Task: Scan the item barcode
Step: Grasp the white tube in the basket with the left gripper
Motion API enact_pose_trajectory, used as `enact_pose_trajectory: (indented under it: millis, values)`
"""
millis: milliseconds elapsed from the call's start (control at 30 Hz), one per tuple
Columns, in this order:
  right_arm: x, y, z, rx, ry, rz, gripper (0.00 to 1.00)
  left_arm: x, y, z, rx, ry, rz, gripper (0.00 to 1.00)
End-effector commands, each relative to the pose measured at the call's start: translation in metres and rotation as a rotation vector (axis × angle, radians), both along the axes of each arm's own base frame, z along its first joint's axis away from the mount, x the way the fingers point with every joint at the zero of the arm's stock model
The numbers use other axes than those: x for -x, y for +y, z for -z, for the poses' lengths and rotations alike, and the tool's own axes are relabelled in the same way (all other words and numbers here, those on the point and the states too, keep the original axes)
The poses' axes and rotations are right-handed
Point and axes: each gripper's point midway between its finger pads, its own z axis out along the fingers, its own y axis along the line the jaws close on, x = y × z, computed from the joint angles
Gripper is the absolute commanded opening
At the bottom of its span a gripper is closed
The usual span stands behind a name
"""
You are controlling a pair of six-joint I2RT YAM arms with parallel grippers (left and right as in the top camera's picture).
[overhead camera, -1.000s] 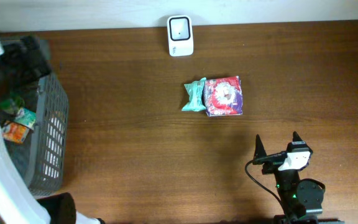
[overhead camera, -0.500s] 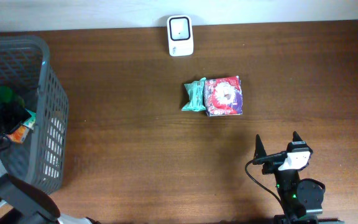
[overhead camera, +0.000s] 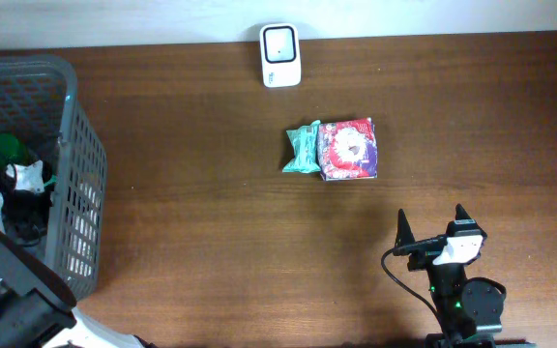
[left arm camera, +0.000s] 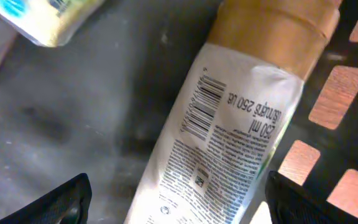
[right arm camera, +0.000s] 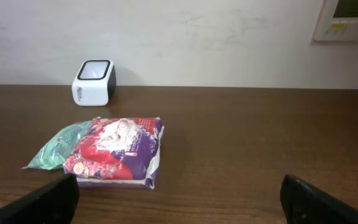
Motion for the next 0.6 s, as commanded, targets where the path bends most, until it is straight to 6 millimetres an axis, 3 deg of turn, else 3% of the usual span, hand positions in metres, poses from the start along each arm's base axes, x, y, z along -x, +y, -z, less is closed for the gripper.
enact_pose_trajectory:
  millis: [0, 100, 200, 267, 300, 367, 400, 500, 567]
  values:
    - [0.000, 0.000, 0.004, 0.007, 0.006, 0.001, 0.99, 0.004, -0.007, 0.009, 0.041, 0.017, 0.029, 0.78]
    - [0.000, 0.000, 0.004, 0.007, 0.006, 0.001, 0.98, 0.010, -0.008, 0.027, 0.066, 0.070, 0.029, 0.57]
    - [0.000, 0.000, 0.004, 0.007, 0.006, 0.001, 0.99, 0.024, 0.000, 0.046, 0.037, 0.182, -0.025, 0.57]
    - [0.000, 0.000, 0.004, 0.007, 0.006, 0.001, 0.99, 0.019, 0.004, 0.045, 0.028, 0.170, -0.052, 0.37]
    - [0.000, 0.000, 0.004, 0.007, 0.006, 0.001, 0.99, 0.009, 0.012, 0.036, 0.015, 0.156, -0.132, 0.17]
    - [0.000, 0.000, 0.004, 0.007, 0.006, 0.001, 0.98, -0.009, 0.017, 0.004, 0.034, 0.107, -0.142, 0.02]
    - [0.000, 0.000, 0.004, 0.007, 0.007, 0.001, 0.99, -0.026, 0.015, -0.021, 0.076, 0.038, -0.141, 0.00]
    - [0.000, 0.000, 0.004, 0.007, 0.006, 0.001, 0.99, -0.066, 0.011, -0.123, 0.141, -0.181, -0.121, 0.00]
    - [0.000, 0.000, 0.004, 0.007, 0.006, 0.001, 0.98, -0.080, 0.001, -0.195, 0.160, -0.346, -0.088, 0.00]
